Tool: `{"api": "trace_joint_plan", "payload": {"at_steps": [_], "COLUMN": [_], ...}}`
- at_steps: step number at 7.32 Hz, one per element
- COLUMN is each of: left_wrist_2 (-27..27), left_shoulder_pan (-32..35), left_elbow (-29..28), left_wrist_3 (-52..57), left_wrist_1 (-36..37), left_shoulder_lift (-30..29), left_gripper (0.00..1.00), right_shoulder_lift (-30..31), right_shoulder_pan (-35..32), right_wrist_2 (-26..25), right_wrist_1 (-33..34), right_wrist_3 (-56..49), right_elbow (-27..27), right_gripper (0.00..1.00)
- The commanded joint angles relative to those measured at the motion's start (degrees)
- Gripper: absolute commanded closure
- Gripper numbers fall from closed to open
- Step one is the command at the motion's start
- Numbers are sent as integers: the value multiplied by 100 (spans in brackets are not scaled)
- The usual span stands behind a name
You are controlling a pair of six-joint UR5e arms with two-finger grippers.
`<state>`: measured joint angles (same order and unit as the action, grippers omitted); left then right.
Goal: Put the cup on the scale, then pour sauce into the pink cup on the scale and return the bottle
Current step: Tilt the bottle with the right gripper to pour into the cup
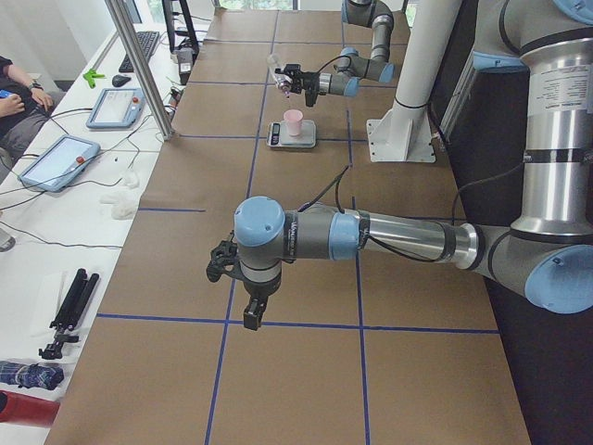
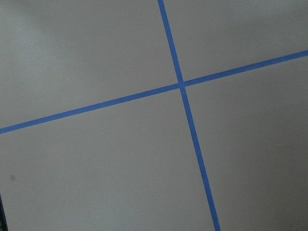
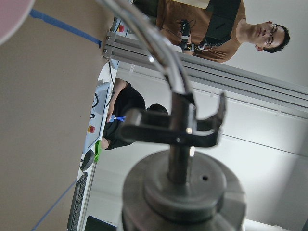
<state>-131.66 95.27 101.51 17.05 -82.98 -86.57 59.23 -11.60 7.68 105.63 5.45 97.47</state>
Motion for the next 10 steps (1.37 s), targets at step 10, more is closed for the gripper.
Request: {"api": "trace_joint_plan", "payload": {"at_steps": [10], "left_wrist_2": [-8], "left_shoulder_pan": [0], "left_elbow": [0], "left_wrist_3": [0], "left_wrist_1": [-8], "left_shoulder_lift": [0], "left_gripper": [0], "right_shoulder_lift": [18], "right_shoulder_pan": [-9], "right_wrist_2": [442], "right_wrist_1": [-1206], "right_wrist_3": [114], "right_elbow": [9], "right_gripper": [100]}}
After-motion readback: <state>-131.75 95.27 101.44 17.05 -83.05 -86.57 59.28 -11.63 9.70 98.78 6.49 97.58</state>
